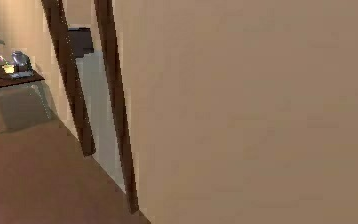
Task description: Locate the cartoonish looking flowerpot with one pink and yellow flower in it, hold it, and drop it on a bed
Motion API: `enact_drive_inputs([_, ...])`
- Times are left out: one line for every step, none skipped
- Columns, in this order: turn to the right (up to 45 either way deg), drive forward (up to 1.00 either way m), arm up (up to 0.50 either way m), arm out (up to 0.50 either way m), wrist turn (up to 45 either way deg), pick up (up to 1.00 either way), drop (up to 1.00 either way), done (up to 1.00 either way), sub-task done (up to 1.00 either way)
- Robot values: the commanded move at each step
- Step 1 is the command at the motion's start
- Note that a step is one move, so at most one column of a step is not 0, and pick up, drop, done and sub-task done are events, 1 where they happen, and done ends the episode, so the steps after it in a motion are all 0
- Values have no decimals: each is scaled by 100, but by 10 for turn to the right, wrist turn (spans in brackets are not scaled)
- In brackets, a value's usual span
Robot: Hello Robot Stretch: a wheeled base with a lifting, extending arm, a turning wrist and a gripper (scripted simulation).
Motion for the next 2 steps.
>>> enact_drive_inputs([-150, 0, 0, 0, 0, 0, 0, 0, 0])
enact_drive_inputs([0, 30, 0, 0, 0, 0, 0, 0, 0])
